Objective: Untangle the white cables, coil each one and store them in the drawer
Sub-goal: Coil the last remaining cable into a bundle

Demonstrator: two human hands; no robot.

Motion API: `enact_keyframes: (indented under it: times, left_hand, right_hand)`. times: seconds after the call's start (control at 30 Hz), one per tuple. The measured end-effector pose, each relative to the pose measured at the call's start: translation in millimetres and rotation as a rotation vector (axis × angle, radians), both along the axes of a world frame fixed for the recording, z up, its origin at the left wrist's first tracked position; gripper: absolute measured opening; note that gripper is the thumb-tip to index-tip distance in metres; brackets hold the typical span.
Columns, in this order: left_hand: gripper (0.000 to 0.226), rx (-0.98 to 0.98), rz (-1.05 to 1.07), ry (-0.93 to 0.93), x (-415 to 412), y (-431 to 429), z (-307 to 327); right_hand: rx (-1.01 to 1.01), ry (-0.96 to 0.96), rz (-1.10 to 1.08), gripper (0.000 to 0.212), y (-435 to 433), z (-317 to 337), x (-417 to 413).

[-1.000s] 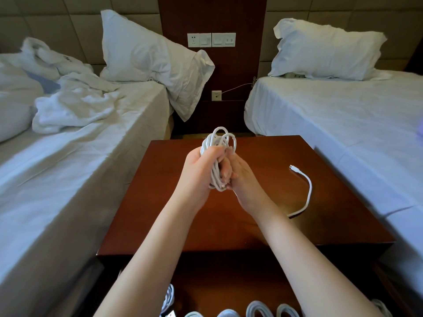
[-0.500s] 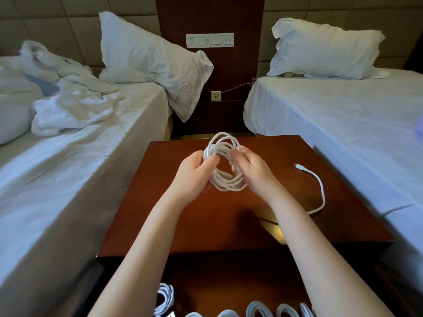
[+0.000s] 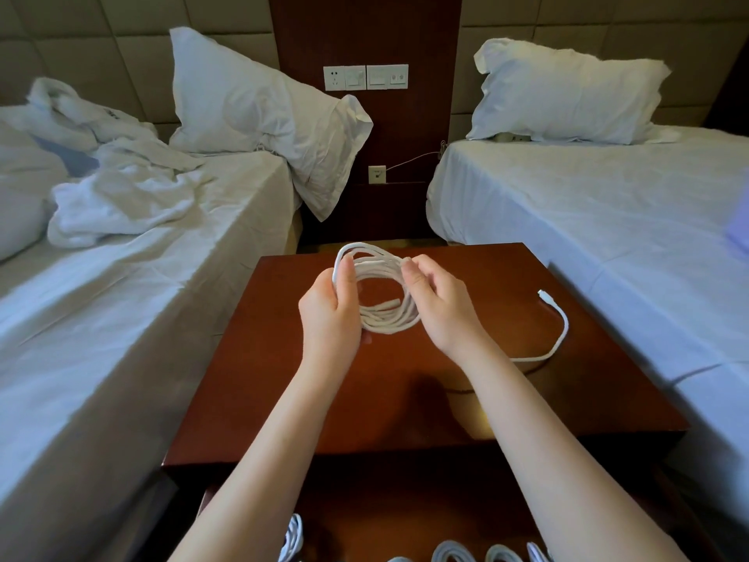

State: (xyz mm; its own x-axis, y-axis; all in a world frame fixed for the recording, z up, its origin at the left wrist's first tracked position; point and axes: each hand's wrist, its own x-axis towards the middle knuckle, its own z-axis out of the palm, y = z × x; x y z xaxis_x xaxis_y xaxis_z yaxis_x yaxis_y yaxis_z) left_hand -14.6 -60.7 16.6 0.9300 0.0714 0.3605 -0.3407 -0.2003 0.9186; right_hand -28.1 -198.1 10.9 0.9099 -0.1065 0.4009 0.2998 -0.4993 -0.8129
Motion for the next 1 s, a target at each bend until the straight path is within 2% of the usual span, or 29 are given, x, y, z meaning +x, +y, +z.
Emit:
enact_keyframes:
  times: [0.13, 0.23, 0.33, 0.47, 0.57, 0.7, 0.83, 0.9, 1.0]
  left_hand:
    - [0.041, -0.057, 0.050, 0.010, -3.1, -4.7, -1.1]
    - [0.035, -0.051, 0.011, -0.001, -7.9, -10.9, -0.7]
    - [0.035, -0.083, -0.122, 0.119, -6.6, -11.8, 2.0]
    - [0.041, -0.184, -0.262, 0.277, -3.5, -6.2, 8.3]
    - [0.058, -0.175, -0.162, 0.225, -5.4, -7.3, 4.5]
    - [0.052, -0.121, -0.051, 0.067, -4.3, -6.3, -2.4]
    - [0.054, 0.002, -0.001, 0.047, 3.3, -0.4, -9.2]
    - [0.056, 0.002, 0.030, 0.075, 8.6, 2.7, -14.1]
    - [0.057, -0.042, 0.168, 0.104, 18.9, 13.8, -17.2]
  right_hand:
    - [0.104, -0.014, -0.005, 0.048, 4.4, 3.0, -0.5]
    - [0.120, -0.083, -0.085, 0.032, 6.2, -0.4, 1.4]
    - [0.091, -0.159, -0.165, 0.022, 1.8, -2.7, 2.0]
    - [0.021, -0.181, -0.125, 0.021, -1.5, -1.0, 1.0]
    - [0.001, -0.157, -0.079, 0.021, 1.7, -1.3, 1.6]
    - [-0.005, -0.103, -0.067, 0.029, -3.8, -1.2, 0.2]
    - [-0.072, -0.183, -0.250, 0.028, -18.6, 6.7, -2.4]
    - [-0.095, -0.204, -0.219, 0.026, -18.0, 10.2, -3.1]
    - [-0.159, 0.057, 0.029, 0.029, -12.8, 9.5, -3.3]
